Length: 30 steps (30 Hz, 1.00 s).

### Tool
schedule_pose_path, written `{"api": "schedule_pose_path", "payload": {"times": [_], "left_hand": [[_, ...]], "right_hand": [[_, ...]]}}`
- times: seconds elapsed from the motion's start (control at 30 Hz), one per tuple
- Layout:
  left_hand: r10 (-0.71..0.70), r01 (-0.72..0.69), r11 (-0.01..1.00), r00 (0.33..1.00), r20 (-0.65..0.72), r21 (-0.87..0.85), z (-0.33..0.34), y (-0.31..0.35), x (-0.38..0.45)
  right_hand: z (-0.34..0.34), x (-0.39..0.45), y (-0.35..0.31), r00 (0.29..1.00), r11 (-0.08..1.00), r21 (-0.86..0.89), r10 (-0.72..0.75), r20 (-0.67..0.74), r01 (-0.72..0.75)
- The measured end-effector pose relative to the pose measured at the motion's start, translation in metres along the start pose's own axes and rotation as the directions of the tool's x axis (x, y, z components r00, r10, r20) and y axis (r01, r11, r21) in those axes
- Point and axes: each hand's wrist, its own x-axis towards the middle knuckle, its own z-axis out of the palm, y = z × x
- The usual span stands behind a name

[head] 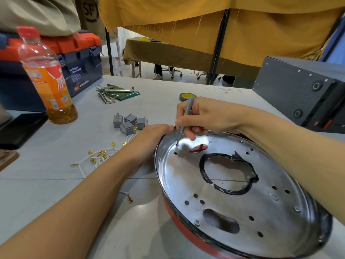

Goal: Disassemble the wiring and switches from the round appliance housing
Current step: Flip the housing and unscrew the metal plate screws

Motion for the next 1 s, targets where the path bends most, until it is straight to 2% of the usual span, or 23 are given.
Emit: {"api": "schedule_pose_path", "payload": {"times": [0.13, 0.33, 0.6, 0.7, 0.8, 0.87, 1.0], "left_hand": [[0.015, -0.015, 0.998, 1.0, 0.001, 0.063, -0.001, 0.0, 0.001], [0.011, -0.011, 0.999, 1.0, 0.012, 0.04, 0.0, 0.0, 0.001], [0.0, 0.0, 1.0, 1.0, 0.011, -0.022, 0.001, 0.001, -0.001], [0.026, -0.027, 0.999, 1.0, 0.007, 0.031, 0.0, 0.001, -0.001], [0.004, -0.003, 0.999, 1.0, 0.02, -0.039, 0.002, 0.003, -0.002], [-0.004, 0.006, 0.998, 1.0, 0.03, -0.065, 0.002, 0.004, -0.003], [0.019, -0.019, 0.999, 1.0, 0.01, 0.028, 0.001, 0.003, -0.002]], "right_hand": [[-0.006, 0.0, 0.0, 0.999, 0.999, -0.048, 0.008, 0.053, -0.005], [-0.007, -0.003, -0.003, 0.996, 0.999, -0.018, 0.045, 0.075, -0.043], [0.008, 0.002, -0.013, 0.976, 0.989, 0.033, 0.146, -0.165, -0.142], [0.019, -0.001, -0.011, 0.95, 0.983, 0.141, 0.153, -0.273, -0.117], [0.029, -0.002, -0.007, 0.92, 0.993, 0.086, 0.111, -0.375, -0.084], [0.029, -0.002, -0.008, 0.924, 0.995, 0.026, 0.104, -0.368, -0.101], [0.023, -0.003, -0.011, 0.958, 0.994, 0.032, 0.113, -0.265, -0.108]]}}
